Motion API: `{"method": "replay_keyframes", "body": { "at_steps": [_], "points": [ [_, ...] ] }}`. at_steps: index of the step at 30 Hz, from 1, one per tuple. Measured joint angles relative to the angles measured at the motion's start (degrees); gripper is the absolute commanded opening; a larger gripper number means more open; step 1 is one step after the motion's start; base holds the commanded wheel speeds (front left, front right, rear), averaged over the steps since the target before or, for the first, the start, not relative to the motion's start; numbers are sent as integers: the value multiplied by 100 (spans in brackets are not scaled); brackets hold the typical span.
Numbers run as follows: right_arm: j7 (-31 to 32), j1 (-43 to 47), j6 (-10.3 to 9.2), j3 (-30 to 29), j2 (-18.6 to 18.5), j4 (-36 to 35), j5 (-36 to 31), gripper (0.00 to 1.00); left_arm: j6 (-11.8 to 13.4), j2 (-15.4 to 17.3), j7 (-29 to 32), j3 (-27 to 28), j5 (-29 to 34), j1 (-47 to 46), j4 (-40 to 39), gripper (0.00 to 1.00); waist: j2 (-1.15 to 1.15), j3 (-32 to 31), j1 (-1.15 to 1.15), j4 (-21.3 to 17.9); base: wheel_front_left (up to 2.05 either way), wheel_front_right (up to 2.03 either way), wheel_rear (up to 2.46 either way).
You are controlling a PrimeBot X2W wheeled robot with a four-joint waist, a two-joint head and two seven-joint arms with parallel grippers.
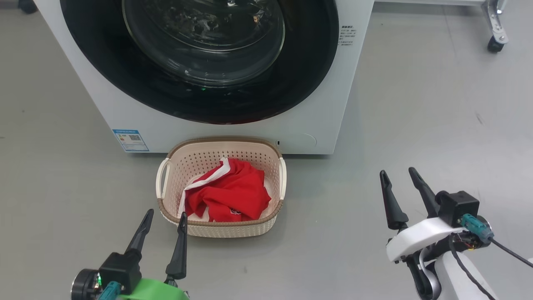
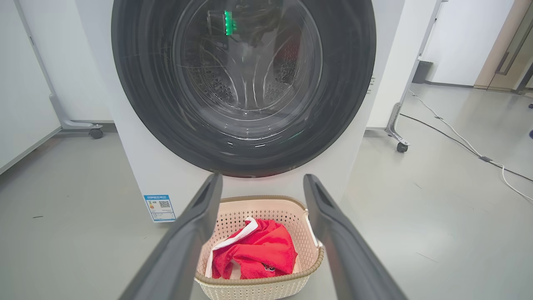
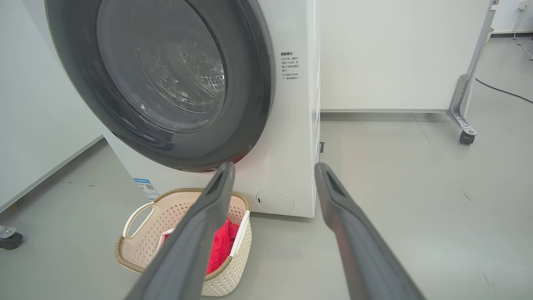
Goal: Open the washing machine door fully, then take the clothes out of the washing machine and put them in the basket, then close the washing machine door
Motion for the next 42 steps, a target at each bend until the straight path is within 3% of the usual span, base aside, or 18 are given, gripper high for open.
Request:
{"method": "replay_keyframes", "body": {
  "at_steps": [15,42],
  "points": [
    [0,739,-120,34,25,-403,-4,100,2,23,0,-45,-52,414,-55,100,0,-412,0,-329,0,0,0],
    [0,1168,-210,62,74,-875,-4,100,22,75,33,-52,-53,522,-257,100,0,-466,0,-376,0,0,0]
  ]
}}
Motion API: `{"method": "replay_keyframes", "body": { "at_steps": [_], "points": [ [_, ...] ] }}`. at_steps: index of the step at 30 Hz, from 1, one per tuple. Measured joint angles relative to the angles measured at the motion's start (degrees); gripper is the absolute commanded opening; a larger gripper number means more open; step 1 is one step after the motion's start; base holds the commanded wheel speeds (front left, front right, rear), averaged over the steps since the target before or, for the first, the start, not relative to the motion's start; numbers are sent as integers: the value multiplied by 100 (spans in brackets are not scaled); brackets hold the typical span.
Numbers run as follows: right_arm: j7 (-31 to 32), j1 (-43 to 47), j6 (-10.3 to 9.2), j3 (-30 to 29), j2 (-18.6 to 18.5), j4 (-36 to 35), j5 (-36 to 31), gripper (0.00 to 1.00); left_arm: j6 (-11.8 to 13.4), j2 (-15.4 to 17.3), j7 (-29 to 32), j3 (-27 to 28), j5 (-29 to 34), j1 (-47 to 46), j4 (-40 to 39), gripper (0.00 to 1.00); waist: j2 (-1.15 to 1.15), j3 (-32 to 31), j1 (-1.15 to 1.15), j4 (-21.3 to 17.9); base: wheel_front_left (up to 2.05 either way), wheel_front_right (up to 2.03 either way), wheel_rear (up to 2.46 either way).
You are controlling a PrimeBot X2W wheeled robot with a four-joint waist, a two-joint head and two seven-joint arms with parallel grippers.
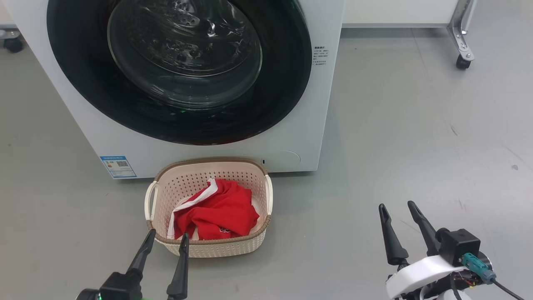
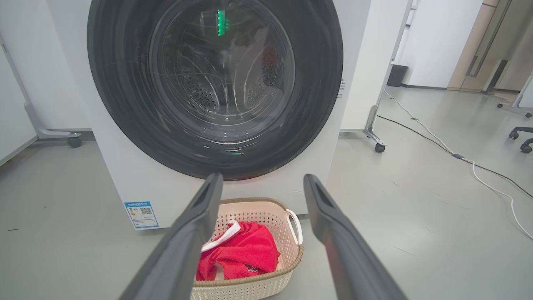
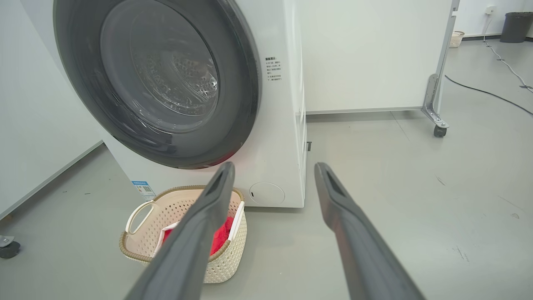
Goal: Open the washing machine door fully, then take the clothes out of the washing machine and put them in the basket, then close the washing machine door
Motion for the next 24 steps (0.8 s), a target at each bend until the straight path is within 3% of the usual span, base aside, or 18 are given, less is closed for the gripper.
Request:
{"method": "replay_keyframes", "body": {
  "at_steps": [9,10,18,24],
  "points": [
    [0,80,-42,-2,3,-62,2,100,31,22,43,0,2,29,-80,100,0,15,0,-5,0,0,0],
    [1,81,-41,-2,5,-49,0,0,32,26,42,-3,2,30,-65,0,0,17,0,-7,0,0,0],
    [21,354,-41,11,96,428,2,0,31,-93,44,-99,1,155,436,0,0,17,0,-7,0,0,0],
    [54,391,-35,-5,100,405,310,0,-13,-103,44,-84,-297,182,419,0,0,14,0,-6,0,0,0]
  ]
}}
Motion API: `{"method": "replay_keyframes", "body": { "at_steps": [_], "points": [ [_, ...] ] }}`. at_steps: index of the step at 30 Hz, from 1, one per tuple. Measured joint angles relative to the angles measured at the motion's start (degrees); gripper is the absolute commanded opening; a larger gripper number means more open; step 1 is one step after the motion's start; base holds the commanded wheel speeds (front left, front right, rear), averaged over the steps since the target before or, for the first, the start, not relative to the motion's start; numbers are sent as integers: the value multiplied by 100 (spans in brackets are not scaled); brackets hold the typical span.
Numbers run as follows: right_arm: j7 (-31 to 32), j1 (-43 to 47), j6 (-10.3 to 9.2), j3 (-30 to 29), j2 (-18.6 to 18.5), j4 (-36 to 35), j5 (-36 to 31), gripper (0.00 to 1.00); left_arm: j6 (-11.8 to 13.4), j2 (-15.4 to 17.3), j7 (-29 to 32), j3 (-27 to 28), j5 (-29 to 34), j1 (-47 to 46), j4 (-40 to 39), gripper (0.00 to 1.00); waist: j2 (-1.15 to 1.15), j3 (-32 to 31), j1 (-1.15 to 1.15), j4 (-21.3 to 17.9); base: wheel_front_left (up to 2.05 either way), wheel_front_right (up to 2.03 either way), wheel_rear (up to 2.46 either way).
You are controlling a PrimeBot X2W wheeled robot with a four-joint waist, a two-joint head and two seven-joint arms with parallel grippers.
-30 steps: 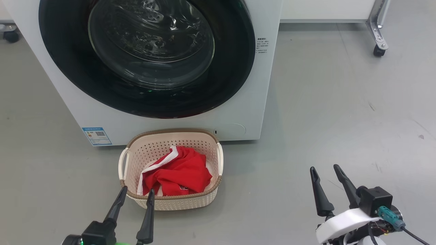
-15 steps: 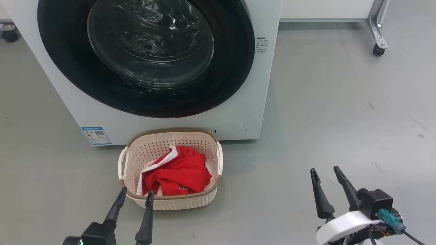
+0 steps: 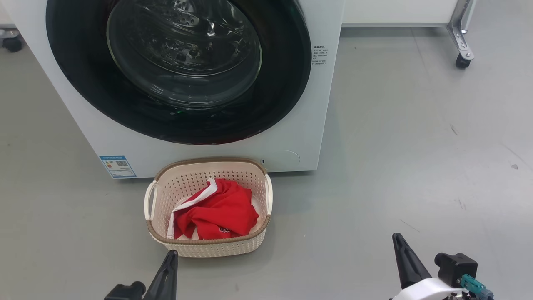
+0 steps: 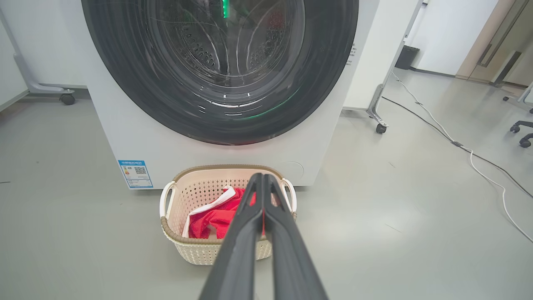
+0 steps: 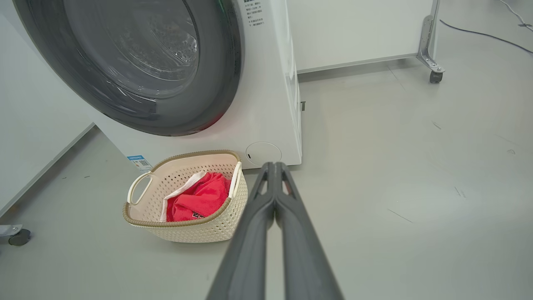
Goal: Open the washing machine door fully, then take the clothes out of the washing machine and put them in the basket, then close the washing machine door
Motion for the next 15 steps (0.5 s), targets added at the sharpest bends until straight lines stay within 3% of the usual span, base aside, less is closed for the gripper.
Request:
{"method": "replay_keyframes", "body": {
  "at_steps": [15],
  "points": [
    [269,-9,18,-229,0,-112,1189,0,-122,-63,253,291,-1154,-8,-22,0,0,-9,0,0,0,0,0]
  ]
}}
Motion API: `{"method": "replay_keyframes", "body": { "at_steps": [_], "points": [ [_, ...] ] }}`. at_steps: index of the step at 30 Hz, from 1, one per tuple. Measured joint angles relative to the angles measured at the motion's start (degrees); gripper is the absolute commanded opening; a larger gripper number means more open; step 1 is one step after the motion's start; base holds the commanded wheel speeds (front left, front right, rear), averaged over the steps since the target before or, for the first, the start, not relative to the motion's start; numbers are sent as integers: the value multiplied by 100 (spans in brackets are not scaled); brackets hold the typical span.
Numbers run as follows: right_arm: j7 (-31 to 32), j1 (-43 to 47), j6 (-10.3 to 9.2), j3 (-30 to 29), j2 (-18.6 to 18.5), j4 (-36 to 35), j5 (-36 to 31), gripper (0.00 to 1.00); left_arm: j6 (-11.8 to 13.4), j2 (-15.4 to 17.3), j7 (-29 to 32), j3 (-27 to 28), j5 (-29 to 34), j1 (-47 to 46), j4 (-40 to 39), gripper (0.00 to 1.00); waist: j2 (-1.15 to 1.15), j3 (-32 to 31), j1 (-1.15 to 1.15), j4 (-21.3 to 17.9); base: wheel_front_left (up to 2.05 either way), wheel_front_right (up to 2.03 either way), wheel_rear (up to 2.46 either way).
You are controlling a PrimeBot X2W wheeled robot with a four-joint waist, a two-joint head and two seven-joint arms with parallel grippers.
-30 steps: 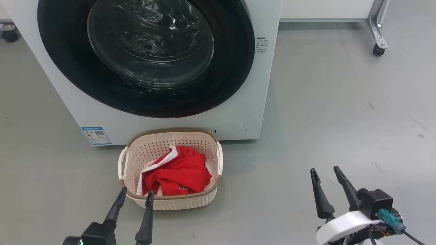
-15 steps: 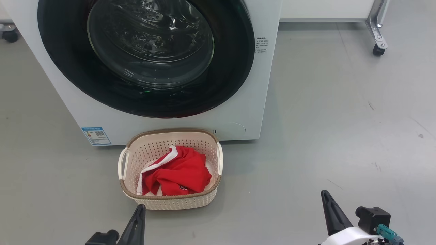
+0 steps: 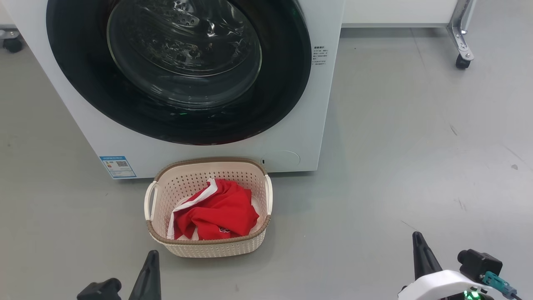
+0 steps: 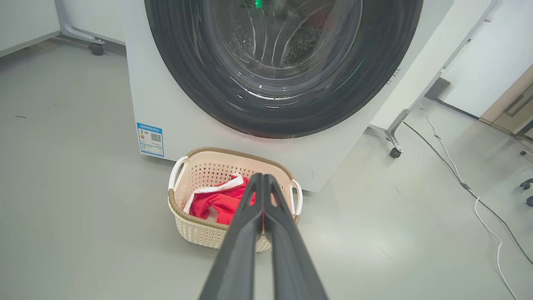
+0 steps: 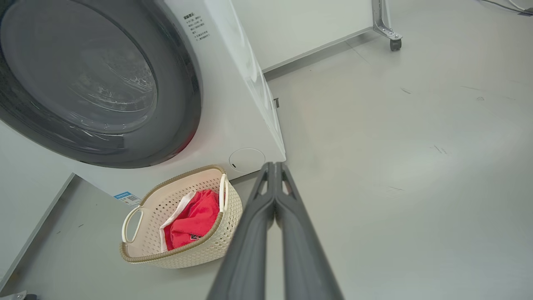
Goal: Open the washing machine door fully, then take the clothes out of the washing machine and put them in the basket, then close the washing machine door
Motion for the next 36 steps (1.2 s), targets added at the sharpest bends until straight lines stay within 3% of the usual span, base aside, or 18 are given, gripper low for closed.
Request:
{"method": "replay_keyframes", "body": {
  "at_steps": [36],
  "points": [
    [658,-317,85,-544,-91,-92,2708,0,-355,13,608,701,-2687,-318,213,0,0,-31,0,4,0,0,0]
  ]
}}
